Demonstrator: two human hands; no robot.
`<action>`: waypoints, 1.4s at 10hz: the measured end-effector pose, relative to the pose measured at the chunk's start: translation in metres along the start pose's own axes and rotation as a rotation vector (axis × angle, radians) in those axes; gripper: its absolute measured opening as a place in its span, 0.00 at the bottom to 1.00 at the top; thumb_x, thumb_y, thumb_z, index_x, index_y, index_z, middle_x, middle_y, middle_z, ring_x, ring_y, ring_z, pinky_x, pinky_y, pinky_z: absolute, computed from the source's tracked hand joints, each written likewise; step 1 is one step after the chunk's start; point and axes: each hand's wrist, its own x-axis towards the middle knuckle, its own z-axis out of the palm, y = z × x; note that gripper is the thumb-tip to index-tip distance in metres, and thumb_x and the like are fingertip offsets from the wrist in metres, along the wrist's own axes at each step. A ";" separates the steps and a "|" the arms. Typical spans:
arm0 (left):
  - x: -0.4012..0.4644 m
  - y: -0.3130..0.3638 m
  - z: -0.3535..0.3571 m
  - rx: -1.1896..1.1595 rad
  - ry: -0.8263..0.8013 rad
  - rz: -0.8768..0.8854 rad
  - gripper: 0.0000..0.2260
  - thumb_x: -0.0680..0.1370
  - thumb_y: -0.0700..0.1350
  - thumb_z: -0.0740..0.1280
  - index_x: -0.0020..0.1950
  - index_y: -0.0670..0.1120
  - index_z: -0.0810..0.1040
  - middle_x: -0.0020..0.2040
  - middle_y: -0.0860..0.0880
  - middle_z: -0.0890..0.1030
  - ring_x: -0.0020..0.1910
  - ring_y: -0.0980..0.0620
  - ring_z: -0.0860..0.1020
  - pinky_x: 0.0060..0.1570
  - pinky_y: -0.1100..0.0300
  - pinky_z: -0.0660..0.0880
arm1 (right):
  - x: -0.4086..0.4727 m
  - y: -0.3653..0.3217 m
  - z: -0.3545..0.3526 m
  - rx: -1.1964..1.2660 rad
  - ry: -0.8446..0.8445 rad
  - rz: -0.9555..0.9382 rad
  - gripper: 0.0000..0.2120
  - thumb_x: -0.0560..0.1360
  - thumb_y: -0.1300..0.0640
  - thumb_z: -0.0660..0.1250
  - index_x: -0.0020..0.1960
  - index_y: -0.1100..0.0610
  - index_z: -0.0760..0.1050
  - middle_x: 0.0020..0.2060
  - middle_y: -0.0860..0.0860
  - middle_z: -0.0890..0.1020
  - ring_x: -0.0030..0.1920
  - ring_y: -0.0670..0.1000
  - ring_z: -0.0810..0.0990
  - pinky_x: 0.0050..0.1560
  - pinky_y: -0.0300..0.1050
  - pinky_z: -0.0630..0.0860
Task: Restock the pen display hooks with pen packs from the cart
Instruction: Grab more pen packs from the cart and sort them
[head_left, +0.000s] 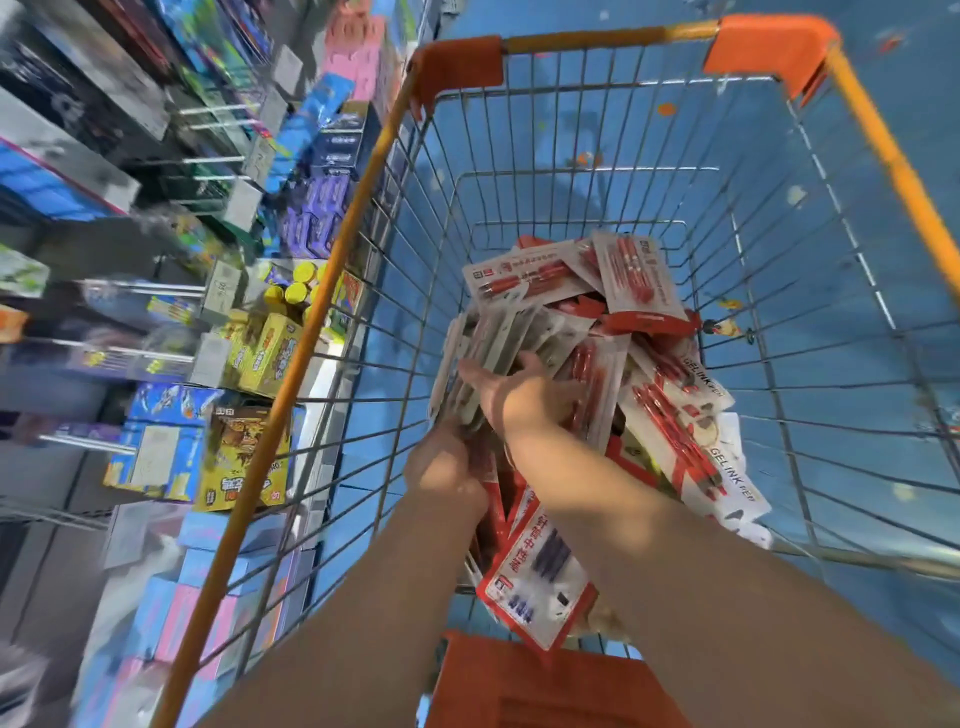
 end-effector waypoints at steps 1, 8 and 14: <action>0.011 -0.011 0.001 -0.097 -0.078 0.025 0.08 0.79 0.32 0.68 0.41 0.37 0.79 0.33 0.38 0.81 0.27 0.46 0.78 0.30 0.57 0.76 | 0.003 -0.007 0.003 -0.013 -0.024 -0.027 0.44 0.70 0.32 0.72 0.78 0.53 0.64 0.75 0.64 0.64 0.74 0.66 0.64 0.75 0.57 0.63; -0.042 -0.024 -0.049 0.262 -0.144 0.103 0.21 0.77 0.60 0.68 0.60 0.45 0.81 0.51 0.45 0.84 0.40 0.47 0.80 0.41 0.57 0.76 | -0.076 0.018 -0.043 0.204 0.028 -0.035 0.37 0.78 0.38 0.66 0.79 0.58 0.61 0.73 0.50 0.69 0.74 0.53 0.68 0.68 0.44 0.62; -0.203 0.117 -0.182 0.571 -0.607 0.465 0.13 0.84 0.56 0.63 0.57 0.49 0.81 0.46 0.52 0.83 0.27 0.59 0.77 0.29 0.63 0.71 | -0.310 -0.037 -0.117 0.218 -0.158 -0.405 0.04 0.81 0.58 0.68 0.50 0.53 0.81 0.38 0.51 0.85 0.41 0.49 0.83 0.43 0.52 0.79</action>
